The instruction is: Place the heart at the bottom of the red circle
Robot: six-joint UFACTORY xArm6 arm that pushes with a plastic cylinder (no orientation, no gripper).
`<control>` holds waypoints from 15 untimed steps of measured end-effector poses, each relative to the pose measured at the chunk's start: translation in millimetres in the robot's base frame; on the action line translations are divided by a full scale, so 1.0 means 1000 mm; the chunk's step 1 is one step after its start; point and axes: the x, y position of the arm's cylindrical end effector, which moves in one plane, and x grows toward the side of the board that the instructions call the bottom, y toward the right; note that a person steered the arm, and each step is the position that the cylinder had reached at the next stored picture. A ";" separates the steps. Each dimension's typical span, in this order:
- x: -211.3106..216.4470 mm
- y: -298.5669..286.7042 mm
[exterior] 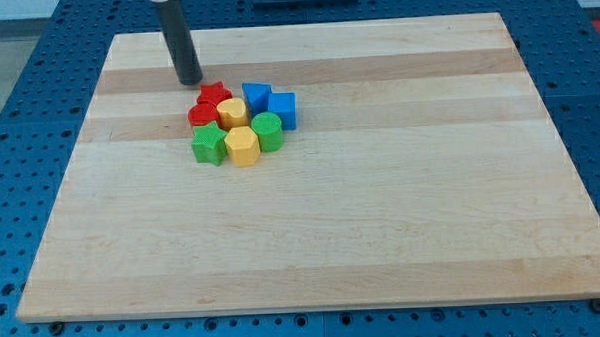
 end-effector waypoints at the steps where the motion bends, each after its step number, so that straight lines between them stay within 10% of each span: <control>1: 0.020 -0.024; 5: 0.132 0.041; 7: 0.070 0.037; 15: 0.119 0.204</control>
